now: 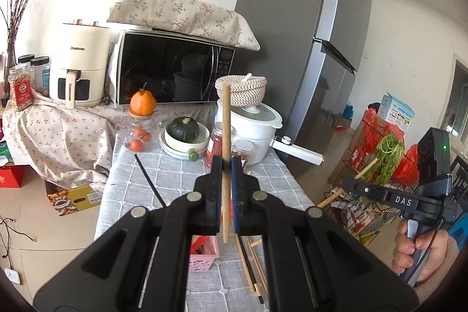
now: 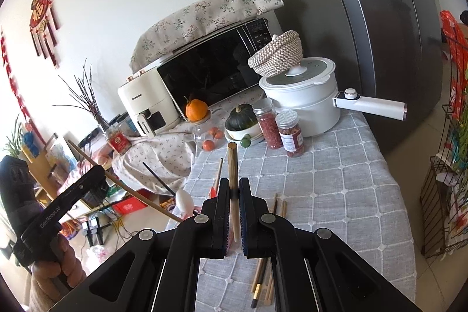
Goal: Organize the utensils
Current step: 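Carry both wooden chopsticks into the pink basket and open both tools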
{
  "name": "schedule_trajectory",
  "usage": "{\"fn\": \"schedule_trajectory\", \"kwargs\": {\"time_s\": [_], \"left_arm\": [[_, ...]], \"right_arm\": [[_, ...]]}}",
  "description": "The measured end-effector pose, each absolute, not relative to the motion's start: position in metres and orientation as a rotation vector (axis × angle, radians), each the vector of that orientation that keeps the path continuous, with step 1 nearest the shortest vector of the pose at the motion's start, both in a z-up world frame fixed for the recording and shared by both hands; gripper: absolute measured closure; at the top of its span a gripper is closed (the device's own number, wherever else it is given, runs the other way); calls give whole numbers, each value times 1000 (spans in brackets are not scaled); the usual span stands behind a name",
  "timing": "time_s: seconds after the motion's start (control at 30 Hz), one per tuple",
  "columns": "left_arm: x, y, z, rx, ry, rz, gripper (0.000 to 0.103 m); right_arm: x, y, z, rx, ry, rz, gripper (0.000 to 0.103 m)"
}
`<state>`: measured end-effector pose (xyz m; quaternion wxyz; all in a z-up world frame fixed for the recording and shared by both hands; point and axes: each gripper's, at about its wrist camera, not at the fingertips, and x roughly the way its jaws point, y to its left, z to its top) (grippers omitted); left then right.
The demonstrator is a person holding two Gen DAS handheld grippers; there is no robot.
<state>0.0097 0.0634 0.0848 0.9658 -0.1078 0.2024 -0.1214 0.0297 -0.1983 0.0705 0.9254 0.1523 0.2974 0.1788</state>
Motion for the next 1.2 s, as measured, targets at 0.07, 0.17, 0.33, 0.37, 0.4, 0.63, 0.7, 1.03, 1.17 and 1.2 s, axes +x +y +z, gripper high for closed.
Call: {"fn": "schedule_trajectory", "kwargs": {"time_s": [0.07, 0.17, 0.33, 0.37, 0.4, 0.63, 0.7, 1.03, 1.17, 1.2], "left_arm": [[11, 70, 83, -225, 404, -222, 96], [18, 76, 75, -237, 423, -191, 96], [34, 85, 56, -254, 486, -151, 96], [38, 86, 51, -260, 505, -146, 96], [42, 87, 47, -264, 521, -140, 96], [65, 89, 20, -276, 625, -124, 96], [69, 88, 14, -279, 647, -118, 96], [84, 91, -5, -274, 709, -90, 79], [77, 92, 0, -262, 697, -75, 51], [77, 93, 1, -259, 698, -76, 46]], "right_arm": [[30, -197, 71, 317, 608, 373, 97], [32, -193, 70, 319, 612, 383, 97], [34, -186, 67, 317, 622, 397, 97], [35, -184, 66, 317, 623, 400, 97], [35, -184, 66, 319, 624, 402, 97], [35, -180, 69, 337, 613, 422, 97], [35, -179, 71, 348, 606, 432, 97], [46, -161, 67, 379, 604, 473, 97], [52, -151, 60, 378, 616, 473, 97], [54, -148, 58, 374, 619, 471, 97]]}}
